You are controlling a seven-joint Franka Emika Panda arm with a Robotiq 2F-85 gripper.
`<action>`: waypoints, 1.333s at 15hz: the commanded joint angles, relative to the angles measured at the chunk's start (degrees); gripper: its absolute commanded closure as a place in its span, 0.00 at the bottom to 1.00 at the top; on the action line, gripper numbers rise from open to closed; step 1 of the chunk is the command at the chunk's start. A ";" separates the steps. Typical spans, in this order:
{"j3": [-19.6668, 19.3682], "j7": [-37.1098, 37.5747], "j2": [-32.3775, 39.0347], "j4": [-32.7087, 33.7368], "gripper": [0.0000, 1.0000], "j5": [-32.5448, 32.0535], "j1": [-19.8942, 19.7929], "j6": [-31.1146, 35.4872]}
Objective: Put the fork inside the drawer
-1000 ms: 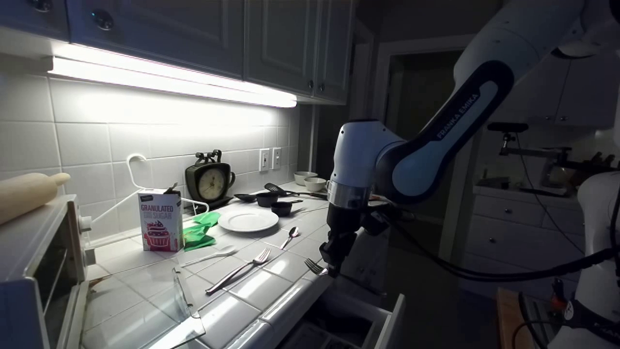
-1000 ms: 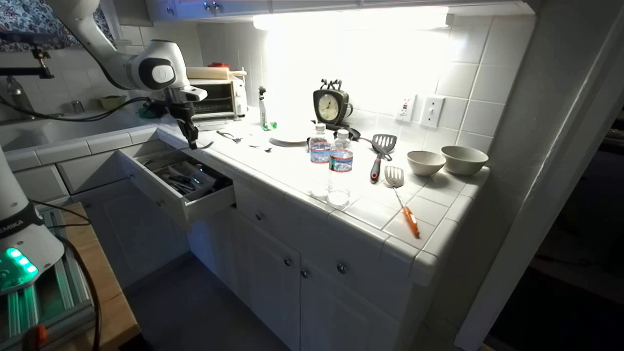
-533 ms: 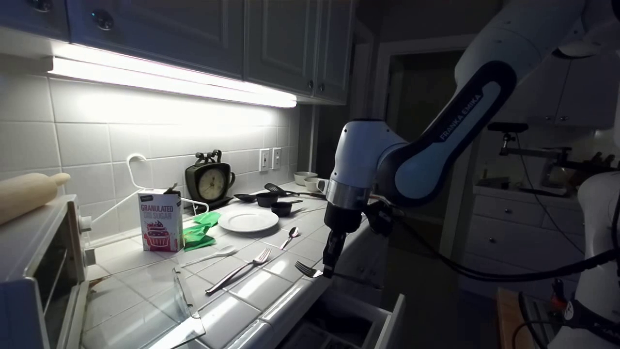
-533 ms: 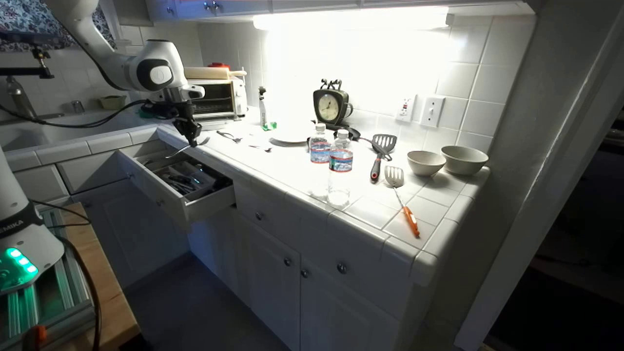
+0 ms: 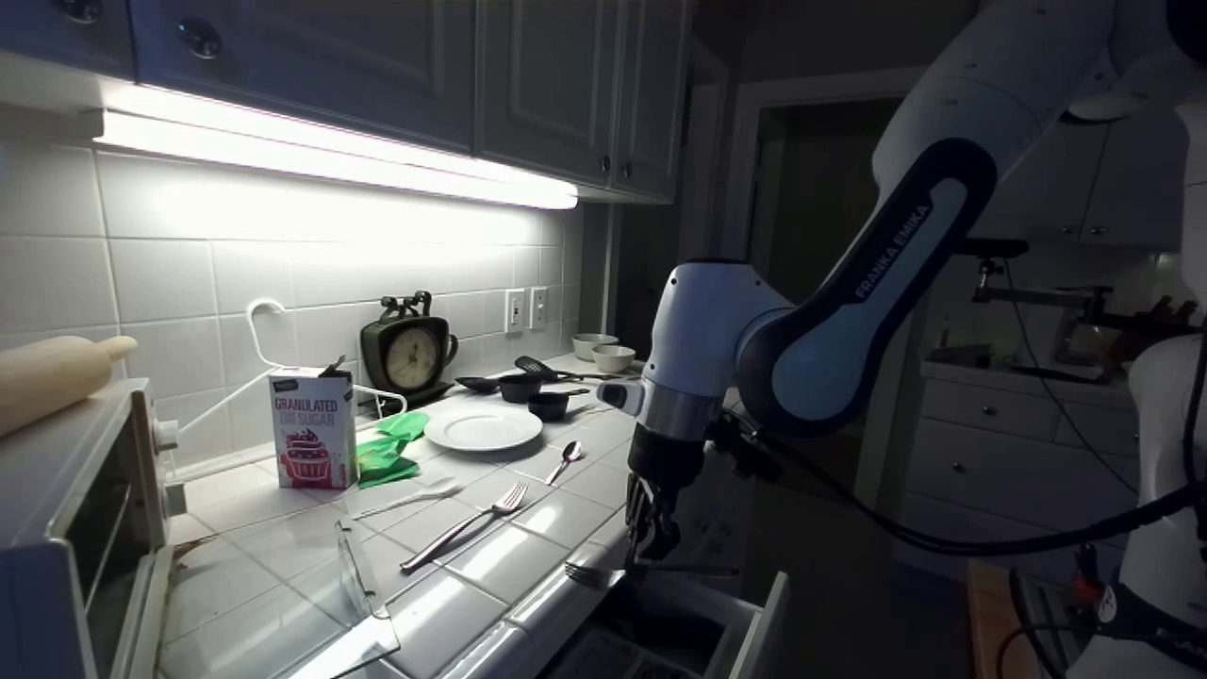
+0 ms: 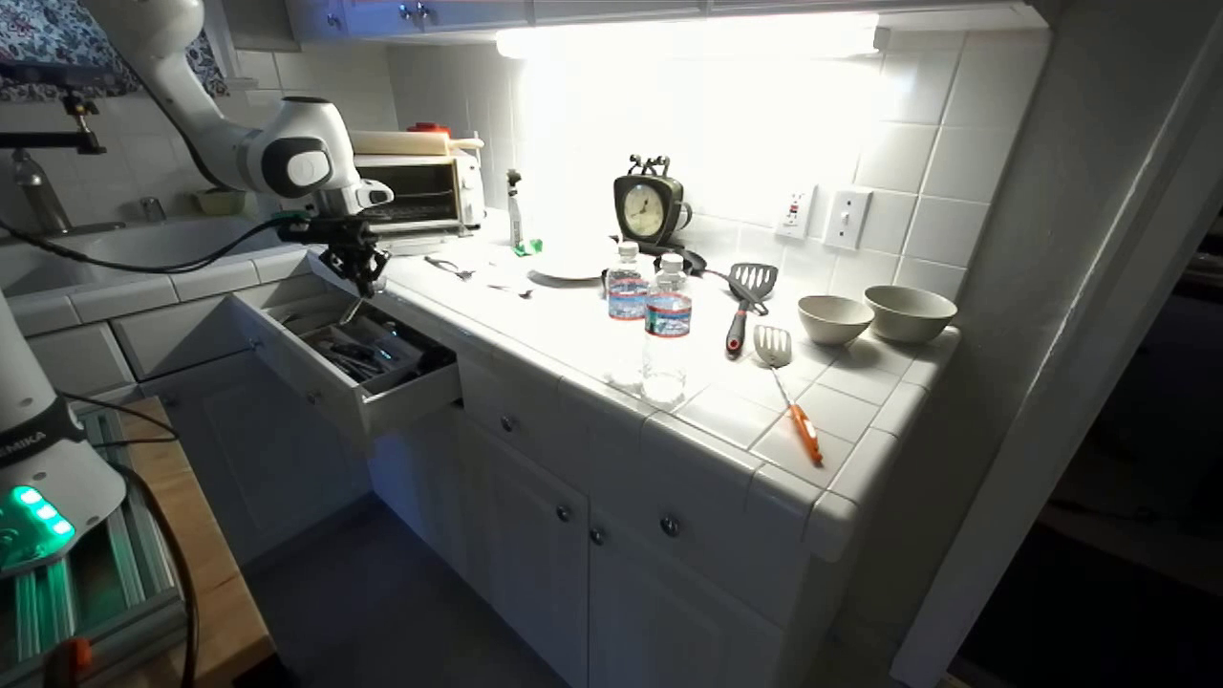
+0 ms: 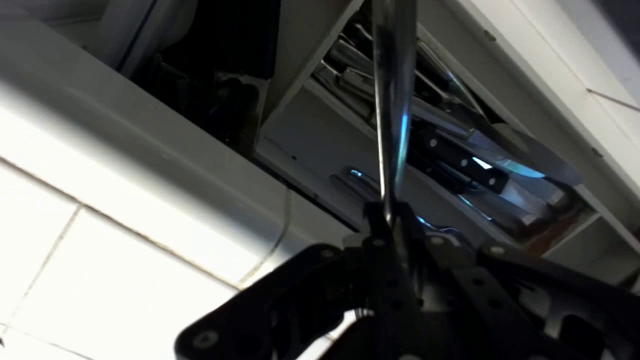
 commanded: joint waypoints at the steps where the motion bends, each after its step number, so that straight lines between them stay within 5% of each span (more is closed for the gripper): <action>1: 5.42 -14.55 2.21 0.48 0.98 5.41 -3.97 1.80; 2: 3.19 -7.12 1.31 0.18 0.92 1.92 -2.18 0.77; 16: 12.27 -35.31 9.08 2.17 0.98 1.45 -8.44 8.92; 20: 11.27 -38.87 11.32 3.04 0.98 -2.03 -7.59 9.41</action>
